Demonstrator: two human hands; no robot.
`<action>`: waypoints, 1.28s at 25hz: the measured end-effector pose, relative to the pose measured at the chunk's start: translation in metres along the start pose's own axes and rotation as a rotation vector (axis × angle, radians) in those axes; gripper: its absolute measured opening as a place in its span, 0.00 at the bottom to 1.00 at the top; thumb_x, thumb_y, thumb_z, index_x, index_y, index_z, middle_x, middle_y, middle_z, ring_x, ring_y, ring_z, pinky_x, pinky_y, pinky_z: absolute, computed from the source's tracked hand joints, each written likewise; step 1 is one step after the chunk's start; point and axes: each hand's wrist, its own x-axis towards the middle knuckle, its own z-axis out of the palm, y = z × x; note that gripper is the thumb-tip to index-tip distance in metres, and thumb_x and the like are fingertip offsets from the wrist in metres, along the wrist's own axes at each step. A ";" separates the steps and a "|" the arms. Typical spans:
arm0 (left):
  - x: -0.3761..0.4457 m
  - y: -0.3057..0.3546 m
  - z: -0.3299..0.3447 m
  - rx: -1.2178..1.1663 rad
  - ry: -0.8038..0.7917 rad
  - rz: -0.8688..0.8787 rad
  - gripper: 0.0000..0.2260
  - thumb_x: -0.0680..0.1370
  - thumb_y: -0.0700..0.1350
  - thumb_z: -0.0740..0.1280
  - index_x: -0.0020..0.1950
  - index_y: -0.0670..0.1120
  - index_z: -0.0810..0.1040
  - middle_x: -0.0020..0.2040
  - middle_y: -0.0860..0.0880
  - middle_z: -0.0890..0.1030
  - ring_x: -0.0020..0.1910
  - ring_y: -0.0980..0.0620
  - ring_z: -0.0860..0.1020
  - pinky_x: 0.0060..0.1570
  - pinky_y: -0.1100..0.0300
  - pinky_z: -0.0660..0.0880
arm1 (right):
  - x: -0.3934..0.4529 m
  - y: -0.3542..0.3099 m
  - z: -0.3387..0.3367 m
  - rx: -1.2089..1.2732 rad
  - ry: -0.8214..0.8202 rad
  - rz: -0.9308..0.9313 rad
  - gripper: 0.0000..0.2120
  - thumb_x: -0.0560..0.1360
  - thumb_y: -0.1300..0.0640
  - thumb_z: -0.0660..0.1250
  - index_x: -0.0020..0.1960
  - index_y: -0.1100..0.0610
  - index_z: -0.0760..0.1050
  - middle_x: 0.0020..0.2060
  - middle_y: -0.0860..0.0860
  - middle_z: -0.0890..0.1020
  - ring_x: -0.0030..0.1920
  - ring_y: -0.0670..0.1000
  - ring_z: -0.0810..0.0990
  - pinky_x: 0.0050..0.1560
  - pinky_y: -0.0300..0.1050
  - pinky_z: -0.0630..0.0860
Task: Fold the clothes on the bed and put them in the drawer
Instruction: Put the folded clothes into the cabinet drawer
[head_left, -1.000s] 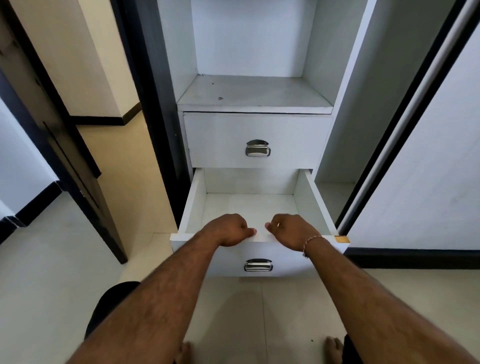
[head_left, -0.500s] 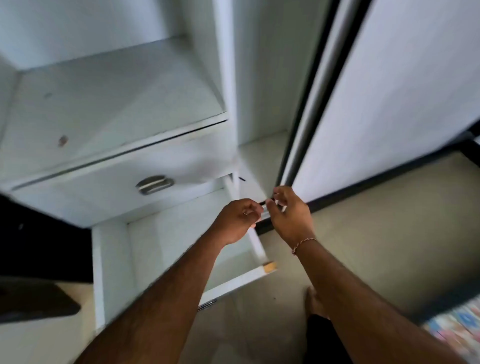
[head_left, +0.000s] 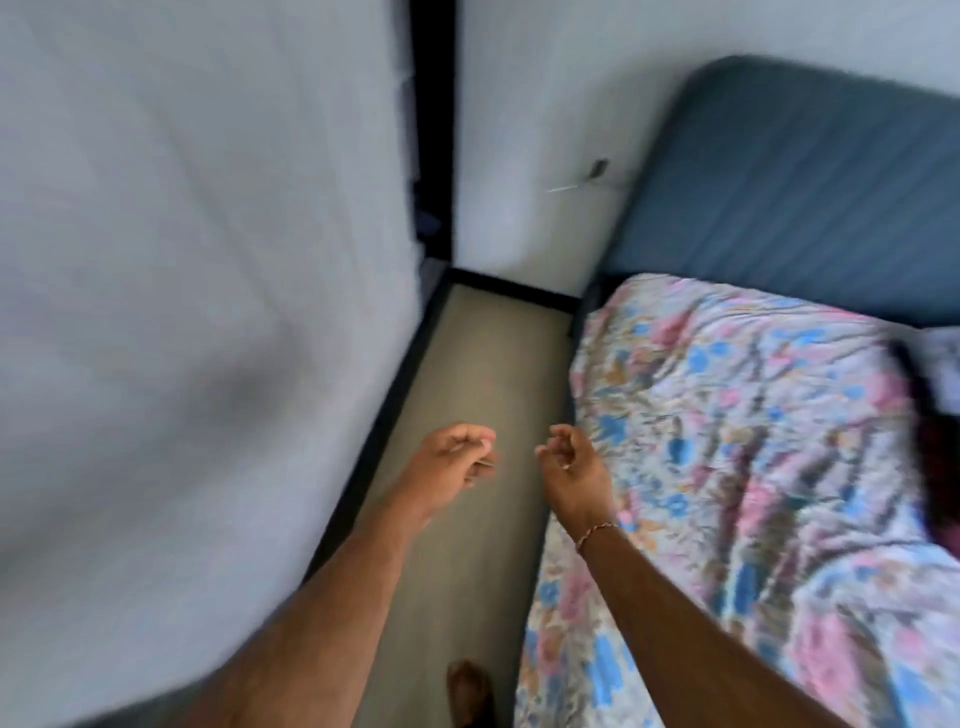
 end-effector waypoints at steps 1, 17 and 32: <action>0.027 0.020 0.014 0.018 -0.025 0.008 0.07 0.85 0.41 0.64 0.57 0.48 0.81 0.44 0.51 0.87 0.38 0.58 0.85 0.40 0.62 0.72 | 0.023 -0.001 -0.024 0.019 0.042 0.038 0.11 0.77 0.55 0.71 0.59 0.52 0.78 0.46 0.49 0.84 0.44 0.48 0.81 0.50 0.42 0.74; 0.360 0.268 0.317 0.345 -0.779 -0.062 0.09 0.86 0.44 0.63 0.62 0.44 0.81 0.51 0.43 0.88 0.53 0.38 0.86 0.45 0.53 0.76 | 0.250 0.054 -0.232 0.589 0.732 0.639 0.16 0.80 0.61 0.69 0.65 0.52 0.73 0.55 0.55 0.82 0.47 0.55 0.81 0.49 0.51 0.77; 0.566 0.317 0.727 0.523 -1.038 -0.085 0.08 0.84 0.44 0.64 0.62 0.47 0.80 0.58 0.40 0.85 0.52 0.44 0.85 0.44 0.54 0.77 | 0.545 0.238 -0.463 0.665 1.132 0.830 0.29 0.77 0.54 0.74 0.74 0.54 0.68 0.67 0.55 0.78 0.62 0.56 0.79 0.62 0.55 0.77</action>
